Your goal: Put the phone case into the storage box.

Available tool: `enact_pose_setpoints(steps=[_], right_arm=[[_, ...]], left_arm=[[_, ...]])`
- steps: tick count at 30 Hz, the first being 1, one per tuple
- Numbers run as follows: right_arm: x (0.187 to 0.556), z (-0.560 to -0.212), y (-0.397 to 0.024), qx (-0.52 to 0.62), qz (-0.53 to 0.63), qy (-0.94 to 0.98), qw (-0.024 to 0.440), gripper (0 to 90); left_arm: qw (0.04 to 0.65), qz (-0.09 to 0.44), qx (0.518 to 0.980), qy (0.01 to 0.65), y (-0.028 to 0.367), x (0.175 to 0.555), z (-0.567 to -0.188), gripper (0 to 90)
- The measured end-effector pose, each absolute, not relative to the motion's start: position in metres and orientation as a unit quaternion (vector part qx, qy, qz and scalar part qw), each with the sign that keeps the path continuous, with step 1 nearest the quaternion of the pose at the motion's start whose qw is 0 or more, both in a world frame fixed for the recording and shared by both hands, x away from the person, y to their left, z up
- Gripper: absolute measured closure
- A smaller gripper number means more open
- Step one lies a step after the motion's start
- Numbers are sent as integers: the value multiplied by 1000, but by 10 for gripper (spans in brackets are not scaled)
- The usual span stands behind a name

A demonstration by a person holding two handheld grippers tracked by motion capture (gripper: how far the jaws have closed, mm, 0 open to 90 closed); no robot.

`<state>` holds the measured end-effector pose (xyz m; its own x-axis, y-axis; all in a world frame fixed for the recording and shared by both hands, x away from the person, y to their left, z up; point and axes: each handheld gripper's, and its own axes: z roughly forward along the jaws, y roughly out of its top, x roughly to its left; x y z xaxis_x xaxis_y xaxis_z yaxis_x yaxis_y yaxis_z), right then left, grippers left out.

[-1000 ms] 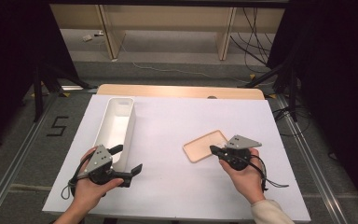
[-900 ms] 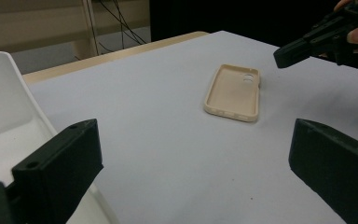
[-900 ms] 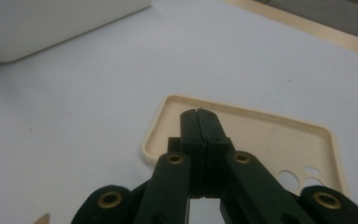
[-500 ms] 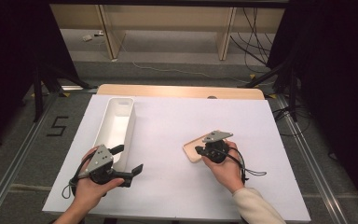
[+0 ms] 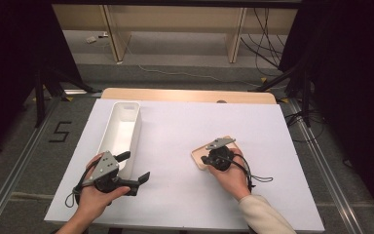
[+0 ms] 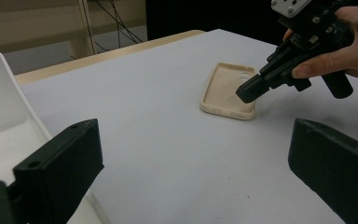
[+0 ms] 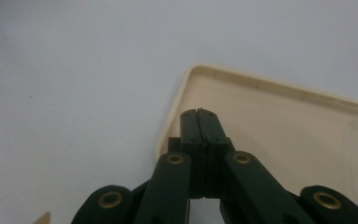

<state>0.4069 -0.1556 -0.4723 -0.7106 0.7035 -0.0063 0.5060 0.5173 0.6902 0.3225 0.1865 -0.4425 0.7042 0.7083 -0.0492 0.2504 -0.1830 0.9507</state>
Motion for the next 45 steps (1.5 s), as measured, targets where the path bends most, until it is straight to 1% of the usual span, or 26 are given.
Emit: enact_pose_setpoints(steps=[2,3,4,6,7,16,18,23,28,30,32,36,45], right_arm=[[407,-473,-155,351,338,861,142,900],[406,-472,-155,356,329,865,128,900],[407,-475,-155,351,334,863,140,900],[407,-475,-154,362,330,862,131,900],[408,-476,-154,353,331,864,140,900],[408,-475,-154,359,314,871,121,900],[408,-476,-155,353,312,873,126,900],[408,-474,-156,360,312,872,118,900],[410,-474,-157,358,315,870,126,900],[409,-471,-158,365,302,873,115,900],[409,-472,-159,362,301,873,125,900],[410,-470,-160,359,291,879,118,900],[411,-467,-164,362,281,881,120,900]], left_arm=[[552,206,740,325,186,323,-443,23],[552,207,741,323,187,323,-443,23],[553,206,740,324,186,323,-443,23],[553,204,740,325,186,322,-443,23],[553,203,739,325,186,322,-443,23],[553,205,741,320,186,323,-443,23],[553,206,742,319,186,323,-443,23],[553,204,741,323,186,322,-443,23],[553,203,740,323,186,322,-443,24],[553,204,741,322,186,322,-443,23],[553,204,741,322,186,322,-443,23],[553,203,741,322,186,322,-443,23],[554,203,741,321,186,322,-443,24]])
